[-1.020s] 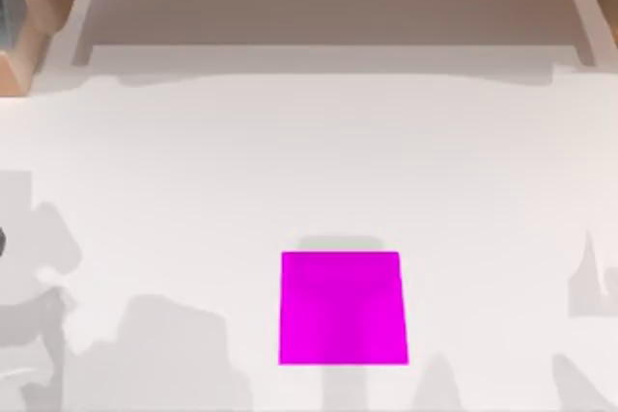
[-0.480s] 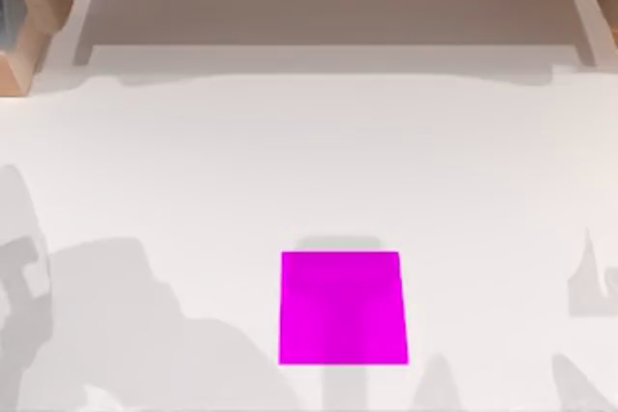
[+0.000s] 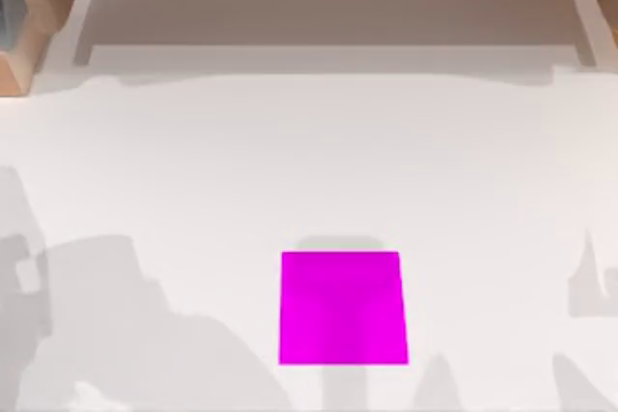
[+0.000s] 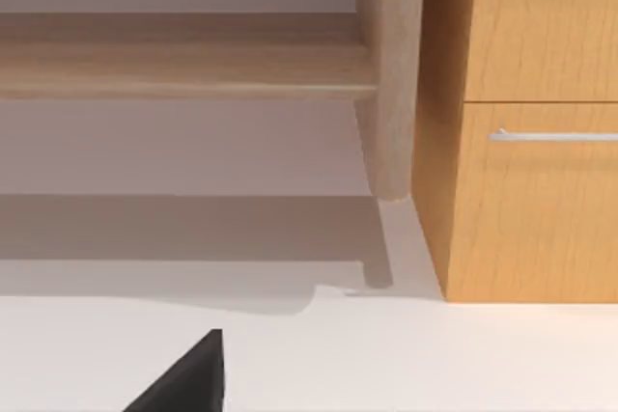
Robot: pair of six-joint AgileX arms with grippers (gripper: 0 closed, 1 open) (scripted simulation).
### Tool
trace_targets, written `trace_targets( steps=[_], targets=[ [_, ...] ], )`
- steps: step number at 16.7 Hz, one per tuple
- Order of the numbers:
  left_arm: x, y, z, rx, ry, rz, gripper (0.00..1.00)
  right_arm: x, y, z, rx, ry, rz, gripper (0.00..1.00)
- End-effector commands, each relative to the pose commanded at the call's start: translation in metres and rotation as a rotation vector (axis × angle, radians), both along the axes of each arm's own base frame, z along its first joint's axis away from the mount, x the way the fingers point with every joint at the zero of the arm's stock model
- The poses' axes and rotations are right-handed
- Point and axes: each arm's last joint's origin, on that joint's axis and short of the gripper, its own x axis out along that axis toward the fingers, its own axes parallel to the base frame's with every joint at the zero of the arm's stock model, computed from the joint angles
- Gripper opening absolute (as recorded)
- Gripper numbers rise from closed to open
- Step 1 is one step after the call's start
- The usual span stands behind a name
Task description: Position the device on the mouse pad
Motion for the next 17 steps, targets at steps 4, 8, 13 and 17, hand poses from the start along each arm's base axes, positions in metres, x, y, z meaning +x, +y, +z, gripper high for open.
trace_targets(
  steps=[4, 8, 13, 17],
  targets=[
    [0.004, 0.002, -0.045, 0.002, -0.004, 0.001, 1.0, 0.0, 0.0, 0.0, 0.0, 0.0, 0.0, 1.0],
    [0.0, 0.001, -0.084, 0.002, -0.004, 0.001, 1.0, 0.0, 0.0, 0.0, 0.0, 0.0, 0.0, 1.0],
    [-0.001, 0.0, -0.089, 0.001, -0.001, 0.001, 1.0, 0.0, 0.0, 0.0, 0.0, 0.0, 0.0, 1.0],
    [-0.001, 0.0, -0.089, 0.001, -0.001, 0.001, 0.7, 0.0, 0.0, 0.0, 0.0, 0.0, 0.0, 1.0]
  ],
)
